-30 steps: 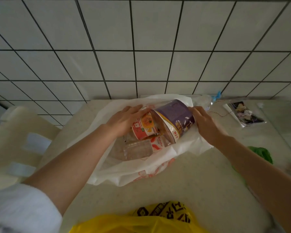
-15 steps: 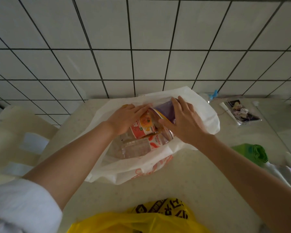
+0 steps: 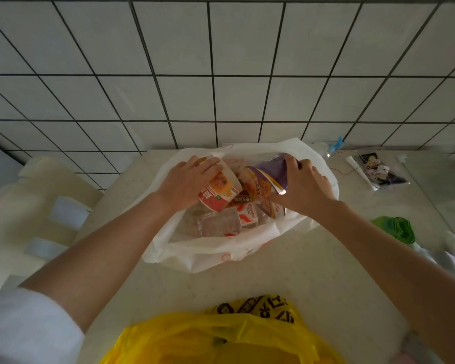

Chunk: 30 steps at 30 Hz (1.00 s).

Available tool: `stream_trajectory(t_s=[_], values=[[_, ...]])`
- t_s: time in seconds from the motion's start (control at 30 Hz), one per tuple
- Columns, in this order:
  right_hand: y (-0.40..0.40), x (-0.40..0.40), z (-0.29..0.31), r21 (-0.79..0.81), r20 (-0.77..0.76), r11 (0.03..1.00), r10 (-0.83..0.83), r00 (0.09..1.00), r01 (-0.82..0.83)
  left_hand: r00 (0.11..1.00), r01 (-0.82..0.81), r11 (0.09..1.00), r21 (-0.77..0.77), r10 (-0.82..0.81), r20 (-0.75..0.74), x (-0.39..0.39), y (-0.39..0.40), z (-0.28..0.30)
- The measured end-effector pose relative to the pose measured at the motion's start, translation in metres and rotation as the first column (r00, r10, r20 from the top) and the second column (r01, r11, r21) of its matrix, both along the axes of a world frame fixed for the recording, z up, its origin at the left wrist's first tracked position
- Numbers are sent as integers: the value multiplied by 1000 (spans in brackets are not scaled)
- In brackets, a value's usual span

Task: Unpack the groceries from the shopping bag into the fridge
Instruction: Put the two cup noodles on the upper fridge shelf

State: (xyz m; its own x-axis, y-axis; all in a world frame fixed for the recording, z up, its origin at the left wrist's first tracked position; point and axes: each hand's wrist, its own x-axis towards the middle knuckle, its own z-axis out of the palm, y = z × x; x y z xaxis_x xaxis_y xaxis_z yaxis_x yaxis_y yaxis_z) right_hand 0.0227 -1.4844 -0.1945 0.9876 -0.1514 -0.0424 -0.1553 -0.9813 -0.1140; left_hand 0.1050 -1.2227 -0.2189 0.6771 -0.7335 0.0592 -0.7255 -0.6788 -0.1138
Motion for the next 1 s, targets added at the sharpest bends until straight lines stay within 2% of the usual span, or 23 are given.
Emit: stream_trajectory(t_s=[0.17, 0.27, 0.33, 0.4, 0.5, 0.63, 0.7, 0.87, 1.0], values=[[6, -25, 8, 183, 83, 982, 31, 996, -46, 997, -77, 987, -138, 73, -36, -33, 19, 15], [12, -44, 16, 248, 127, 966, 41, 991, -72, 956, -264, 924, -277, 212, -202, -60, 29, 26], [19, -56, 24, 306, 160, 949, 24, 987, -72, 895, -406, 842, -355, 288, -341, -80, 36, 35], [27, -69, 34, 359, 196, 931, 1, 981, -73, 847, -504, 756, -418, 338, -410, -102, 47, 44], [42, -86, 46, 498, 204, 867, -81, 976, -32, 795, -602, 627, -495, 406, -452, -135, 66, 56], [65, -111, 63, 660, 169, 751, -166, 972, 14, 739, -674, 514, -531, 461, -491, -180, 95, 67], [81, -127, 72, 685, 156, 729, -155, 975, 6, 702, -711, 409, -571, 462, -542, -205, 112, 69], [132, -172, 73, 753, 130, 657, -95, 987, -36, 563, -801, 65, -595, 416, -714, -282, 155, 70], [180, -212, 63, 796, 86, 604, -42, 995, -43, 468, -837, -110, -537, 367, -804, -360, 194, 64]])
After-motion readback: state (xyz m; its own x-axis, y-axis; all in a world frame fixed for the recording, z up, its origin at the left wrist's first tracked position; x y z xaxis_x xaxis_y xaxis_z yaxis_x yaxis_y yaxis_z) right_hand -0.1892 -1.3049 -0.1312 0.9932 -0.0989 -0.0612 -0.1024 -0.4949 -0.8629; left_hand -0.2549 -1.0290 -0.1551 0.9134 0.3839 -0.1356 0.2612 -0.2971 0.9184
